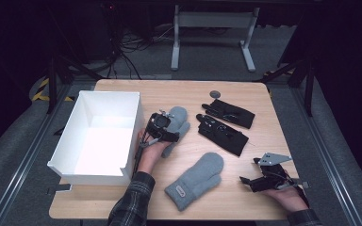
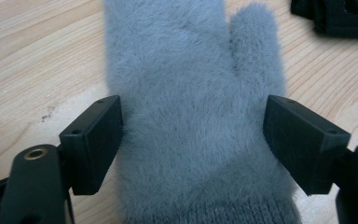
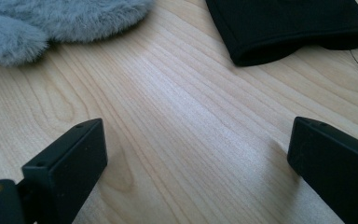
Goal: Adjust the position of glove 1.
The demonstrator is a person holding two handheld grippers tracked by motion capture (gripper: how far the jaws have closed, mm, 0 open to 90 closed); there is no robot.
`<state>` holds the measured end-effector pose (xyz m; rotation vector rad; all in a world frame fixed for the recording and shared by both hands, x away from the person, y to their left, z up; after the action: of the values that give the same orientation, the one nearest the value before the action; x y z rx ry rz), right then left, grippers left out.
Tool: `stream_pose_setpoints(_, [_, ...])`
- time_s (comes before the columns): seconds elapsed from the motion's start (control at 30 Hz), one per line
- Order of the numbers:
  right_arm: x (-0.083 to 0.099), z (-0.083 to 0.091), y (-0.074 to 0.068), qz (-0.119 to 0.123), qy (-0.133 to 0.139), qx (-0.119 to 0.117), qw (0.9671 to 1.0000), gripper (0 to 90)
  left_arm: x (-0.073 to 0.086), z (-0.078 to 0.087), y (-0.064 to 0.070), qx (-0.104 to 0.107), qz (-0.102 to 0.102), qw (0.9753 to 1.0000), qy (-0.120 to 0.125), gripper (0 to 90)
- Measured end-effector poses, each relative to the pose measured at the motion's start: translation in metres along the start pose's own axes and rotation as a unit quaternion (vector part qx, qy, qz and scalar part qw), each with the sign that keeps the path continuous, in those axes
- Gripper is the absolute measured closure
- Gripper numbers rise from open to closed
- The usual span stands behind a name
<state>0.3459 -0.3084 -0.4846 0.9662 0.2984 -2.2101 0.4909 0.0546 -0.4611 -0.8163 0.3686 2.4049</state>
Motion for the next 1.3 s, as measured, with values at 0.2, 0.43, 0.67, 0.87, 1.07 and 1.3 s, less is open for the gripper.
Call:
stream_pose_setpoints(0.2, [0.000, 0.000, 0.000, 0.000, 0.000, 0.001, 1.0000, 4.9, 0.001, -0.002, 0.001, 0.015, -0.004, 0.9998, -0.010, 36.2])
stream_pose_setpoints(0.43, [0.000, 0.000, 0.000, -0.001, 0.000, 0.003, 1.0000, 4.8, 0.001, 0.002, 0.003, 0.013, -0.017, 0.9997, -0.012, 66.8])
stream_pose_setpoints(0.67, [0.000, 0.000, 0.000, -0.001, 0.000, 0.003, 1.0000, 4.8, 0.000, 0.010, 0.002, 0.031, -0.005, 0.9995, -0.006, 75.8])
stream_pose_setpoints(0.87, [0.000, 0.000, 0.000, -0.001, 0.000, 0.003, 1.0000, 4.8, -0.002, 0.022, 0.008, 0.051, -0.001, 0.9987, 0.005, 76.1])
stream_pose_setpoints(1.07, [0.000, 0.000, 0.000, -0.001, 0.000, 0.003, 1.0000, 4.7, -0.004, 0.034, 0.015, 0.066, -0.006, 0.9978, 0.011, 76.1])
stream_pose_setpoints(1.3, [0.000, 0.000, 0.000, -0.002, 0.000, 0.003, 1.0000, 4.5, -0.005, 0.049, 0.029, 0.097, -0.007, 0.9951, 0.015, 76.1])
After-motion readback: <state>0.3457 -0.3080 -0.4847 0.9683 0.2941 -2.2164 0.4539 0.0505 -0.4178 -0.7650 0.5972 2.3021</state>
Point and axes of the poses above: each handheld gripper's, and its own axes: z roughly backward along the jaws, x roughly out of its underside, y roughly to its right, the point moved 2 cm from there along -z, roughly forward along the jaws, and after that the axes turned 3 degrees about x, right-handed, at the moved point
